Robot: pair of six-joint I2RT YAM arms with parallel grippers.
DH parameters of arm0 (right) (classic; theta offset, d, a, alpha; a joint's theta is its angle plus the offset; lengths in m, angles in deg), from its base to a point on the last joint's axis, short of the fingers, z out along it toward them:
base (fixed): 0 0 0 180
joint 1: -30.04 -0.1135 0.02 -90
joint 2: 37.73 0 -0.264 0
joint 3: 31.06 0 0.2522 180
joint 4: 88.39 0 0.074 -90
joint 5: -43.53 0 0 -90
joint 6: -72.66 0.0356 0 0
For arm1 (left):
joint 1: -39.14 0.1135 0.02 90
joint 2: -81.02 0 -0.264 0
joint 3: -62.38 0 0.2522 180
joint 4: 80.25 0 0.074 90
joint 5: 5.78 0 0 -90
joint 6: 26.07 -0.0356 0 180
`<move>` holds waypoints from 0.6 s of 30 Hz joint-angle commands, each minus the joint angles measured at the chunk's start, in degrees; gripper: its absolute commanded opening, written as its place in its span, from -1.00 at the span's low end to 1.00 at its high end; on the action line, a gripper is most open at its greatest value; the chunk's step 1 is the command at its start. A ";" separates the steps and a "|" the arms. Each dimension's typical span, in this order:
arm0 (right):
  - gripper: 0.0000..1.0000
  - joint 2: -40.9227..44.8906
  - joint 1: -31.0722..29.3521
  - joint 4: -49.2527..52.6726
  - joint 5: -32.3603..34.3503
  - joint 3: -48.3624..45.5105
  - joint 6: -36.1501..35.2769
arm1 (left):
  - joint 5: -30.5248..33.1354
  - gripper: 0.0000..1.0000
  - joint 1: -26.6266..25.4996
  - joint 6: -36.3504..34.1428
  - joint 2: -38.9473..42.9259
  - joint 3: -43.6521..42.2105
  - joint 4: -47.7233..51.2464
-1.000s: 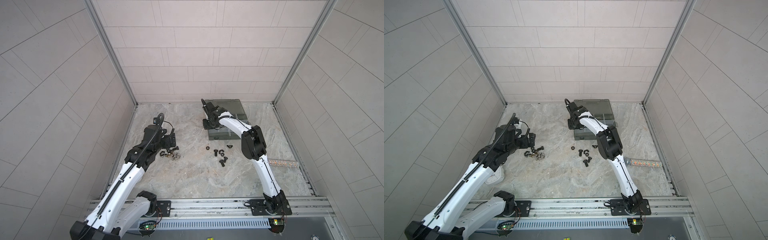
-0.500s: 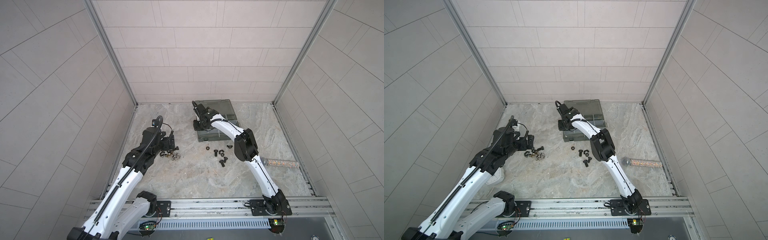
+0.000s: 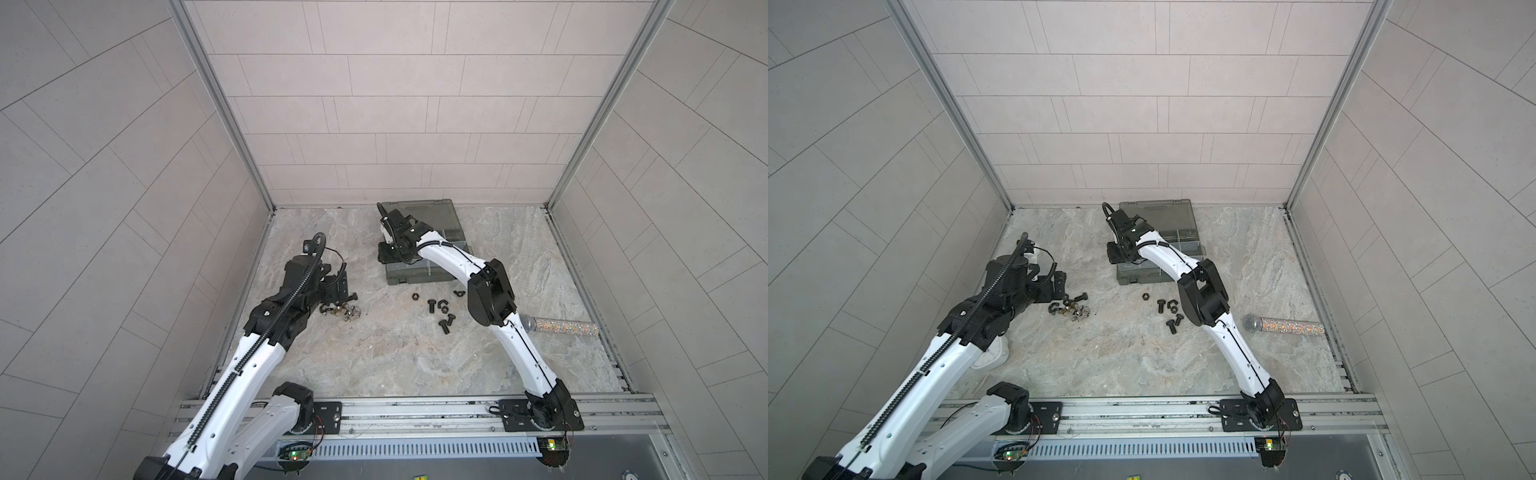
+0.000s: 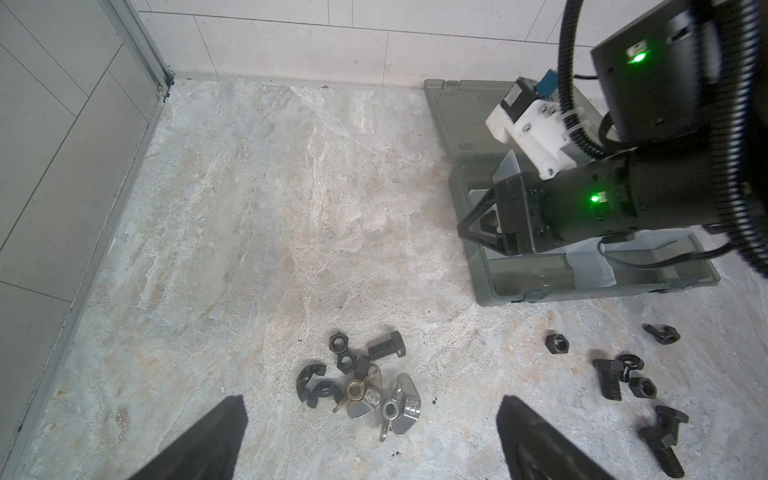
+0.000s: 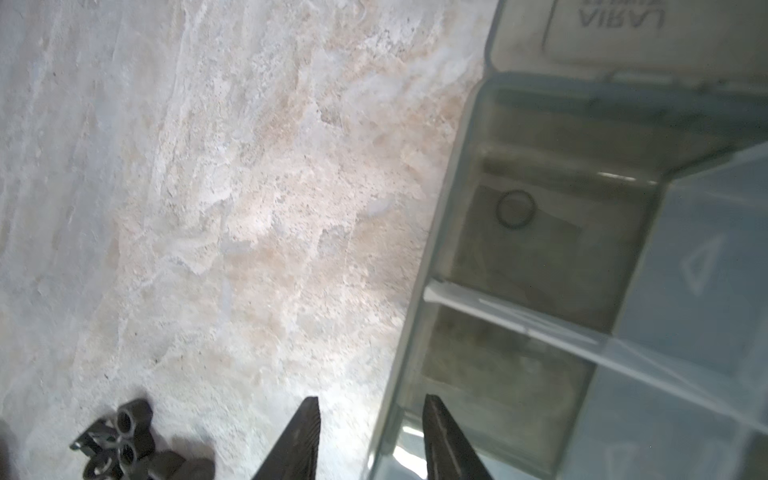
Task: Sort the screws and nuts into containers
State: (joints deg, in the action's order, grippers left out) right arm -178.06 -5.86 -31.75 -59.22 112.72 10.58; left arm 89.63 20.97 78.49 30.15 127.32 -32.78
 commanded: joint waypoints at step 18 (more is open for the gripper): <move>-0.22 53.30 13.22 1.33 4.89 -57.60 -6.52 | -17.38 0.78 -3.27 3.15 -38.56 24.04 -1.28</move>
State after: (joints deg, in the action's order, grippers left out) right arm -127.44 7.56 -31.45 -54.04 57.79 4.24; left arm 75.66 18.10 80.48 -4.83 147.69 -36.91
